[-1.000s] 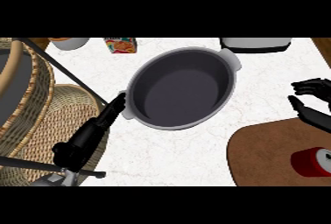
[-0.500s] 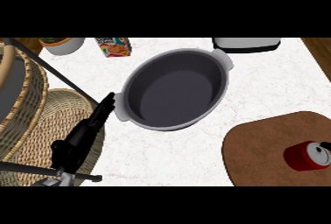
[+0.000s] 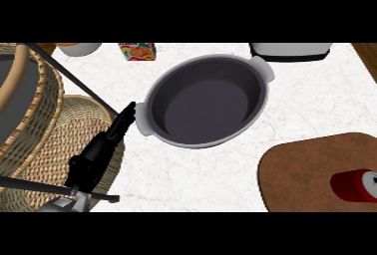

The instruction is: Pick the can from the cutting board and place it in the pot

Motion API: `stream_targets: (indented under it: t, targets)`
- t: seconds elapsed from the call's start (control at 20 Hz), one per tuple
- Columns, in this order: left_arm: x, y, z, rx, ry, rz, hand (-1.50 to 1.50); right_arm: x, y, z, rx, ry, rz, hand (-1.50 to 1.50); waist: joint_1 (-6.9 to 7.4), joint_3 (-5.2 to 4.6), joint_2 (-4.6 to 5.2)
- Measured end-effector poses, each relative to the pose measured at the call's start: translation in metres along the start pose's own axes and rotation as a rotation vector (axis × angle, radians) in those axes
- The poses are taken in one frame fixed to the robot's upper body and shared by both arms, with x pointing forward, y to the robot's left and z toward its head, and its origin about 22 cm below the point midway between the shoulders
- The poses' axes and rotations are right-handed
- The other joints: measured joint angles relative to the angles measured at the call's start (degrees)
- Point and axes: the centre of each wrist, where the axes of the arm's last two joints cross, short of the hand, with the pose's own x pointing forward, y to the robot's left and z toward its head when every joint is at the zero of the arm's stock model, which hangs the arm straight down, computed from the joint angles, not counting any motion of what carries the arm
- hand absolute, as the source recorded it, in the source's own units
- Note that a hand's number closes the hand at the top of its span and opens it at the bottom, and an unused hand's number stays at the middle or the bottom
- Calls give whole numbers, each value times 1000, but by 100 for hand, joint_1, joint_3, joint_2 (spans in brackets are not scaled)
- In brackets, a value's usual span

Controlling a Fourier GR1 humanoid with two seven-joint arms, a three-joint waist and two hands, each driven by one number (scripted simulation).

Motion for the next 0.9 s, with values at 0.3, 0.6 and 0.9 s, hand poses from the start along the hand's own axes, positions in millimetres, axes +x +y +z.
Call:
stream_targets:
  t: [0.3,0.6,0.9]
  targets:
    - [5,-6,-9,-21,-13,-22,0,11,-15,5,236,120,163,-150,226,-27,47]
    - [7,-10,-13,-26,-16,-31,0,21,-14,7,444,230,247,-150,333,-33,54]
    - [7,-11,-16,-17,-13,-35,0,35,-4,1,543,277,275,-150,386,-28,52]
